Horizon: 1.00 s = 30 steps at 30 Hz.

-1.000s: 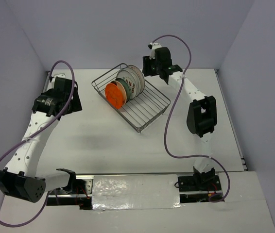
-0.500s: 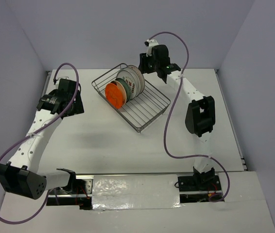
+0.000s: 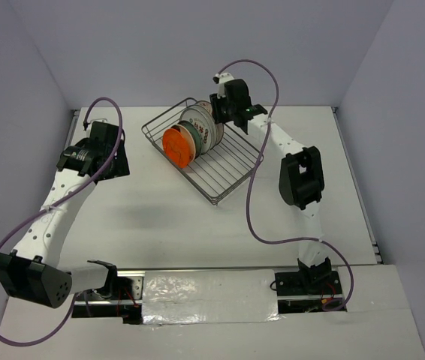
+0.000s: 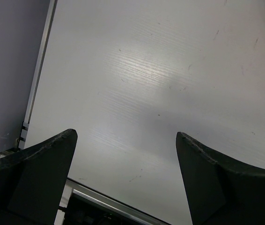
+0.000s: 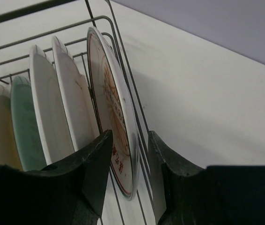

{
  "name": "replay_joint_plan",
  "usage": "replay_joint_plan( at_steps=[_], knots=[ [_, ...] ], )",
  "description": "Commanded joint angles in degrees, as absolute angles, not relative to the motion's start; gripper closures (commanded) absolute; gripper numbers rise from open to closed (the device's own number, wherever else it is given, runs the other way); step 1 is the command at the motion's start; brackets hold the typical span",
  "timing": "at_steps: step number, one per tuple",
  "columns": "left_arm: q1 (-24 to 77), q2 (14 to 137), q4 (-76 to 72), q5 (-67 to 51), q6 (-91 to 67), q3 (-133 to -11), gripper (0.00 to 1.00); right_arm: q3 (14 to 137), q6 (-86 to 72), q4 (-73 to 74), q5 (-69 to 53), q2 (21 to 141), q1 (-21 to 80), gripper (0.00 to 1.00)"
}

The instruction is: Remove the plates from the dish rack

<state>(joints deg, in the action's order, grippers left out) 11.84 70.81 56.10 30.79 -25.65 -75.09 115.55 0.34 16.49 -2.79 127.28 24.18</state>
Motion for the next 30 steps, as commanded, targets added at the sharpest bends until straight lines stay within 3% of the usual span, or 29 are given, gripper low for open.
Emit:
replay_joint_plan(
  at_steps=[1, 7, 13, 24, 30],
  knots=[
    [11.87, 69.96, 55.20, 30.59, -24.61, -75.41, 0.00, 115.23, 1.49, 16.87, -0.53, 127.00, 24.87, 0.56],
    [11.95, 69.96, 55.37, 30.24, -24.70, -75.94, 0.00, 113.65, 2.28, 17.05, 1.39, 125.16, 25.05, 0.81],
    [11.87, 69.96, 55.55, 29.27, -24.70, -76.20, 0.01, 111.97, 4.30, 16.52, 7.82, 120.68, 26.10, 0.96],
    [11.87, 70.14, 54.76, 26.72, -25.31, -77.78, 0.00, 119.44, 8.34, 19.78, 20.37, 113.74, 26.11, 0.97],
    [11.87, 71.37, 49.77, 14.80, -25.05, -83.49, 0.01, 122.52, 12.65, 20.48, 41.88, 107.41, 26.80, 0.99]
  ],
)
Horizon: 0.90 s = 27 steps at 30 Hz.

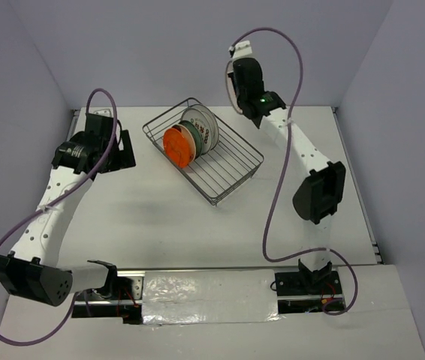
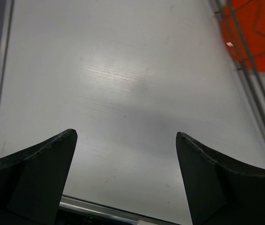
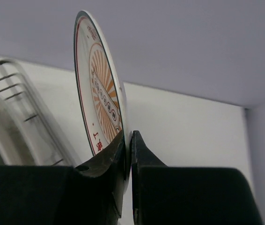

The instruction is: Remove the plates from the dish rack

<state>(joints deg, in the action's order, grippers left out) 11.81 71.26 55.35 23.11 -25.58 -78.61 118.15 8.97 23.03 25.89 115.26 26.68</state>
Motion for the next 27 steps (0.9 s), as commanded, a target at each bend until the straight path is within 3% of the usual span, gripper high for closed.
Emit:
replay_joint_plan(
  at_steps=[1, 3, 5, 6, 7, 8, 11, 16, 21, 27],
  knots=[
    [11.95, 71.37, 48.09, 11.72, -24.79, -84.63, 0.00, 122.00, 14.92, 19.52, 44.36, 104.97, 27.68, 1.00],
    [11.95, 71.46, 41.36, -0.05, -24.70, -87.18, 0.01, 121.29, 15.82, 20.11, 46.23, 102.41, 28.39, 1.00],
    [11.95, 72.06, 36.50, -8.31, -25.40, -89.37, 0.01, 122.51, 11.09, 28.59, 34.34, 98.64, 27.87, 1.00],
    [11.95, 72.68, 32.56, -15.31, -25.84, -90.25, 0.00, 122.69, 9.42, 31.44, 25.32, 97.31, 27.25, 1.00],
    [11.95, 73.38, 30.69, -18.77, -26.62, -90.87, 0.01, 122.70, 6.19, 34.07, 2.60, 96.25, 26.12, 1.00],
    [11.95, 74.95, 27.80, -23.59, -26.80, -91.84, 0.02, 122.00, 3.02, 37.15, -9.89, 94.67, 22.97, 1.00],
    [11.95, 77.25, 25.67, -26.80, -27.07, -92.28, 0.05, 110.81, -4.63, 29.85, -35.50, 89.50, 18.04, 1.00],
    [11.87, 80.86, 29.18, -30.90, -24.61, -92.91, 0.05, 93.80, -17.81, 13.38, -48.15, 82.71, 16.26, 1.00],
    [11.87, 78.67, 21.28, -36.30, -27.50, -85.18, 0.07, 89.57, -24.59, 6.52, -51.15, 82.18, 16.44, 1.00],
    [11.87, 78.14, 16.71, -38.50, -30.40, -81.21, 0.21, 88.95, -27.59, 5.28, -52.90, 83.14, 16.70, 1.00]
  ],
)
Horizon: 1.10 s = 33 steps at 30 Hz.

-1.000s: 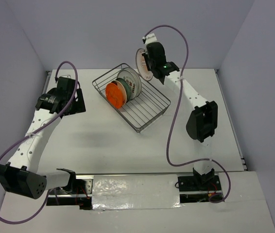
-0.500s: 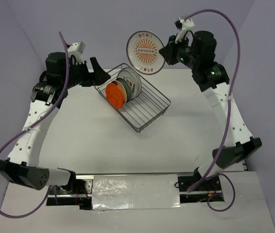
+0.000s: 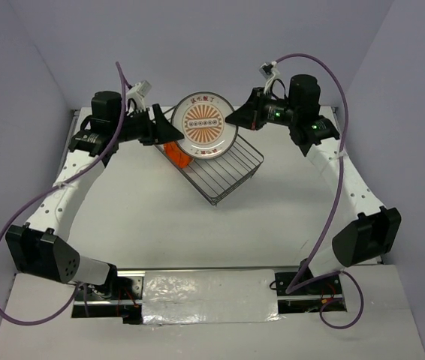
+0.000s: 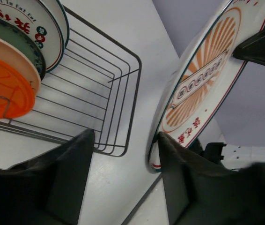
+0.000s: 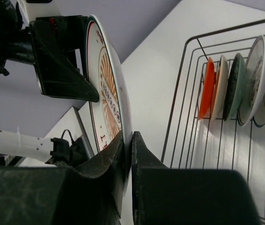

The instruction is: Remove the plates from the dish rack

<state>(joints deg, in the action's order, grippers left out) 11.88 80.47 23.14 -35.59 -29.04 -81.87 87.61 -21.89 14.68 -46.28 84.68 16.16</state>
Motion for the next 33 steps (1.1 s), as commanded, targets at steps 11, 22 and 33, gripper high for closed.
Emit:
replay_joint_plan(
  at_steps=[11, 22, 33],
  knots=[
    [6.95, 71.73, 19.34, -23.91, -38.92, -75.95, 1.00, 82.36, -36.12, -4.74, -58.28, 86.92, 17.14, 0.54],
    [-13.09, 60.91, 41.85, 2.13, -54.05, -58.12, 1.00, 101.06, -21.90, 28.56, -11.36, 94.83, 16.87, 0.00],
    [-19.51, 71.63, 22.23, -8.18, -52.03, -40.78, 0.87, 124.45, -0.71, 37.09, -0.87, 115.91, 21.00, 0.20]
  ],
)
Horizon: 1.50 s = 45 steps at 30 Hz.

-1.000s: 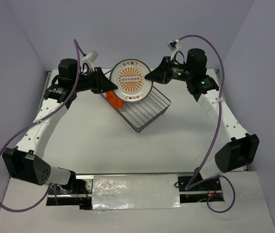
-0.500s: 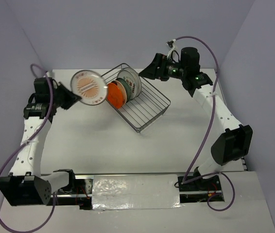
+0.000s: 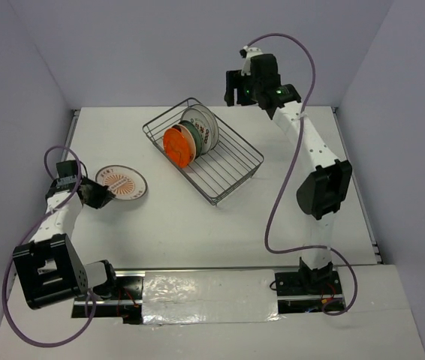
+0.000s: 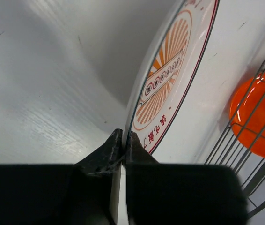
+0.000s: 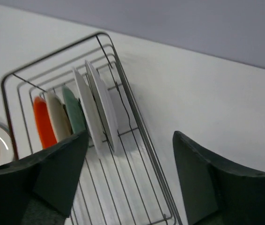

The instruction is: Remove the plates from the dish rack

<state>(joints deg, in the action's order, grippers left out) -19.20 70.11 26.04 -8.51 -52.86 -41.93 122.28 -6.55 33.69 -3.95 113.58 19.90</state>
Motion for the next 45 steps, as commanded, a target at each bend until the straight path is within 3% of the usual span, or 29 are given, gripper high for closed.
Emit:
replay_joint_plan(
  at_steps=[1, 4, 6, 7, 10, 22, 28, 33, 38, 45],
  knots=[
    [-19.60, 71.89, 22.85, -7.83, -51.94, -40.35, 0.80, 125.58, -0.53, 37.26, -1.66, 116.88, 21.35, 0.24],
    [-19.60, 71.72, 25.83, -6.95, -51.68, -38.76, 0.67, 125.60, 1.41, 35.86, -5.35, 118.82, 22.67, 0.35],
    [-19.60, 70.49, 29.59, -5.89, -51.42, -38.14, 0.43, 126.38, 1.58, 35.68, -6.06, 119.88, 23.29, 0.41],
    [-19.60, 69.44, 31.10, -5.19, -51.15, -38.41, 0.25, 127.34, 1.67, 35.60, -5.54, 120.84, 23.90, 0.41],
    [-19.60, 67.51, 37.87, -4.04, -49.40, -40.68, 0.00, 127.18, 1.93, 34.46, -5.10, 121.46, 25.22, 0.44],
    [-14.86, 62.84, 50.97, -1.85, -37.71, -60.98, 0.00, 126.74, 3.87, 31.99, -0.18, 126.65, 26.46, 0.56],
    [-12.39, 63.63, 51.24, -2.55, -35.60, -63.89, 0.01, 126.65, 4.75, 31.38, 1.93, 129.55, 26.63, 0.60],
    [-10.46, 64.68, 51.59, -1.59, -34.54, -66.52, 0.00, 124.11, 5.80, 30.33, 4.90, 130.08, 27.50, 0.89],
    [-8.71, 66.27, 52.82, -0.18, -33.22, -70.92, 0.00, 122.79, 7.73, 28.48, 16.06, 124.46, 29.62, 0.99],
    [-6.77, 69.69, 51.25, -1.57, -31.29, -78.29, 0.00, 124.79, 9.05, 28.73, 31.53, 117.43, 29.71, 1.00]
  ],
)
